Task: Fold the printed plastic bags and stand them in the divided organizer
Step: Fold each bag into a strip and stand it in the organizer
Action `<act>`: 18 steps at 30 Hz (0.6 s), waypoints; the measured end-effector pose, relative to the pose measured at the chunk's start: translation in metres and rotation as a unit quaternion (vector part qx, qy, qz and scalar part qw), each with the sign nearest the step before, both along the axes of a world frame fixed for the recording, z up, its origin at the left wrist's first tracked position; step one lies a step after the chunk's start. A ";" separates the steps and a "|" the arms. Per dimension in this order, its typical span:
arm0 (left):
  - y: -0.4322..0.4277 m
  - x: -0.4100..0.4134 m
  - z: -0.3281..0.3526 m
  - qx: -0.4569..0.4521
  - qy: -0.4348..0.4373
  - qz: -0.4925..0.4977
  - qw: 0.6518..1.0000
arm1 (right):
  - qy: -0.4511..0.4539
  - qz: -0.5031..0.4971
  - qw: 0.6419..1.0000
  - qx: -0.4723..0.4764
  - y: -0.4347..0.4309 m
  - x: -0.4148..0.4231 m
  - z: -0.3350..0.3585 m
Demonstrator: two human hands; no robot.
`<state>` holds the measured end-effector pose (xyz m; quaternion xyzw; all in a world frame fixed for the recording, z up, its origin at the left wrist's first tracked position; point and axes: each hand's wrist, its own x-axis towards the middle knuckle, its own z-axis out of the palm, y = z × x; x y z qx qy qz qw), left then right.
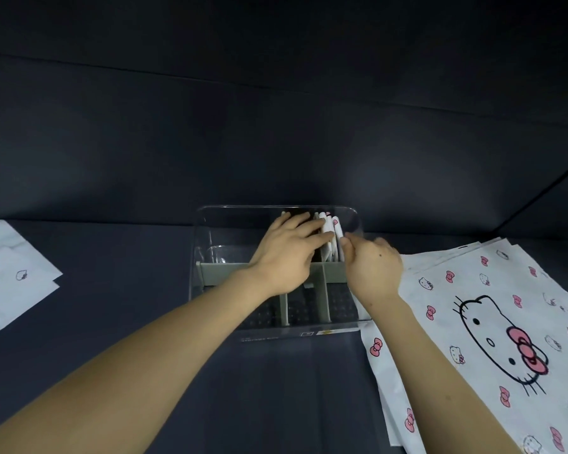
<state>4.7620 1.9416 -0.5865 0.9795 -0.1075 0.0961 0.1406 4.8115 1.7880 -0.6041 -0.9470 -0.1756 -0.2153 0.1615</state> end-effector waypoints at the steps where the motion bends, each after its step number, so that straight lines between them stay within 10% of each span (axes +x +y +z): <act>1: 0.003 -0.004 -0.001 -0.014 -0.006 0.001 1.000 | -0.010 -0.002 1.000 -0.014 0.000 -0.002 -0.002; 8: 0.072 -0.089 -0.001 -0.005 -0.076 0.039 0.996 | -0.146 -0.003 0.989 0.010 0.029 -0.060 0.017; 18: 0.234 -0.277 -0.063 0.036 0.011 0.479 0.877 | 0.069 0.390 0.917 0.048 0.157 -0.217 -0.022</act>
